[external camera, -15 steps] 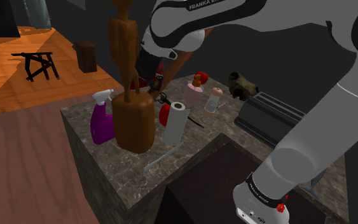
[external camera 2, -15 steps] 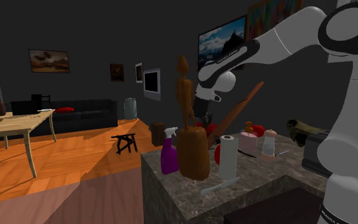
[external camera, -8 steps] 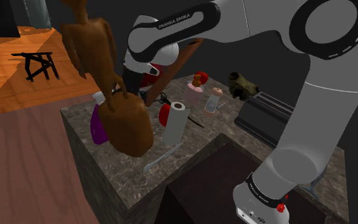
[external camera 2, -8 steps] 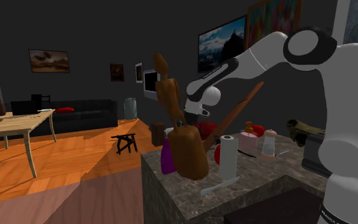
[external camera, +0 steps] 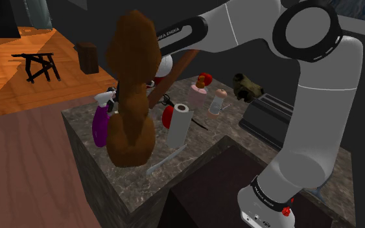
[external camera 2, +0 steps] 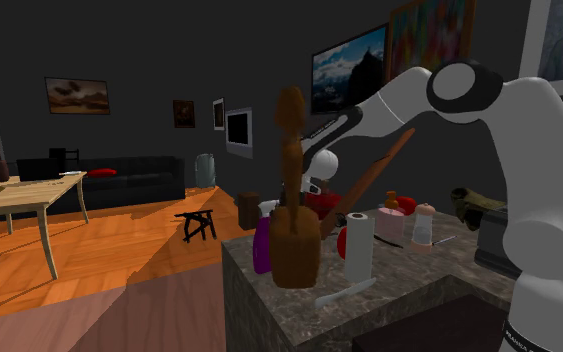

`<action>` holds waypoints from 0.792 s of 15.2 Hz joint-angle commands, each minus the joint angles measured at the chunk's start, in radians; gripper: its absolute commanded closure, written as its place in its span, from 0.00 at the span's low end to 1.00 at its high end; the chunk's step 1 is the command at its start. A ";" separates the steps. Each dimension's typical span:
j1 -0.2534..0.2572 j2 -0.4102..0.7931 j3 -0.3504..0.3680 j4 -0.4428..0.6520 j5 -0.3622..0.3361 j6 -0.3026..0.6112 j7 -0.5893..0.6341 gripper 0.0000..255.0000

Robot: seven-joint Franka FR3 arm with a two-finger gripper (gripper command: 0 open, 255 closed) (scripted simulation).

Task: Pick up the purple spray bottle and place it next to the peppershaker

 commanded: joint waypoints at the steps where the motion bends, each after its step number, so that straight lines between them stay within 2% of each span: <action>1: 0.011 0.026 -0.002 -0.002 -0.007 0.030 0.005 0.00; 9: 0.011 0.026 -0.002 -0.002 -0.007 0.030 0.005 0.00; 10: 0.011 0.026 -0.002 -0.002 -0.007 0.030 0.005 1.00; 12: 0.011 0.026 -0.002 -0.002 -0.007 0.030 0.005 1.00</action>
